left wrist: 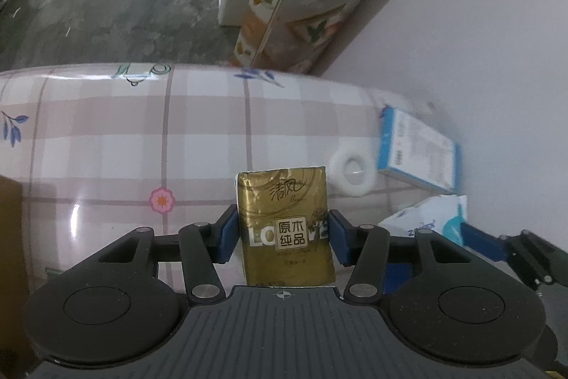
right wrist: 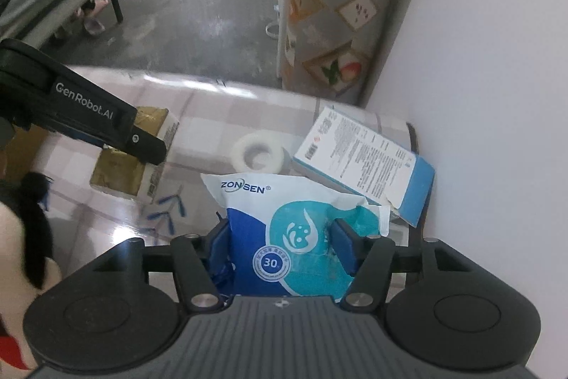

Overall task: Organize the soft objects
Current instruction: 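Grasp the gold tissue pack with the left gripper while the right grasps the blue wet-wipes pack, then carry the tissue pack and wipes pack over the cardboard box with both grippers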

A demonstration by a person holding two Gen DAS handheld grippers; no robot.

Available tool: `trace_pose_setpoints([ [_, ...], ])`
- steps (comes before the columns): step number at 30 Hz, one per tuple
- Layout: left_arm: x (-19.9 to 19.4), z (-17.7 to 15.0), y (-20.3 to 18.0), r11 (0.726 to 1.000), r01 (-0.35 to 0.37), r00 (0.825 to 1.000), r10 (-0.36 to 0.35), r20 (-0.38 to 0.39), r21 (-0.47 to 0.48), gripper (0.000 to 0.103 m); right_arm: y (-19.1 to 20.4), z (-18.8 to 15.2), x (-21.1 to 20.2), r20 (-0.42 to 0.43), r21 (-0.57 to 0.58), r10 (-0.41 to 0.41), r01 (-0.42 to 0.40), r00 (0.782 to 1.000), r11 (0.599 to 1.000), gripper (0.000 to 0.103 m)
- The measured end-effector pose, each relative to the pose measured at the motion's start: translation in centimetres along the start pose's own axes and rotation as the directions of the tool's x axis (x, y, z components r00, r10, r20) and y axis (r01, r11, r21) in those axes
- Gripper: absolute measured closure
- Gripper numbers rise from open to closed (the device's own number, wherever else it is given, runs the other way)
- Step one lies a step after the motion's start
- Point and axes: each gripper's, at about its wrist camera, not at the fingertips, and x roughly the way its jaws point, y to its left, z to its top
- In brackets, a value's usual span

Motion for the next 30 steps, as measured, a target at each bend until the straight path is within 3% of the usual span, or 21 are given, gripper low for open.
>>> trace_pose_setpoints([
  [7,-4.9,-2.1,0.4,0.998,0.070,0.996,-0.070,0.047,-0.001,0.052,1.6,-1.1,-6.4,0.126,0.018,0.033,-0.035,0.992,0.999,0.068],
  [14,-11.3,-5.9,1.6,0.989,0.146,0.982,-0.147,0.116,0.017,0.052,3.2,-4.1,-13.3,0.249,0.027,0.067,-0.076,0.966,0.997,0.069],
  [23,-22.8,-13.8,5.4,0.979,0.180,0.950,-0.199,0.241,0.096,0.052,7.0,-10.1,-23.1,0.407,-0.032,0.150,-0.151,0.901,0.988,0.069],
  [30,-29.5,-21.4,11.6,0.978,0.196,0.919,-0.211,0.333,0.077,0.052,12.6,-14.0,-28.4,0.461,-0.137,0.227,-0.184,0.858,0.973,0.069],
])
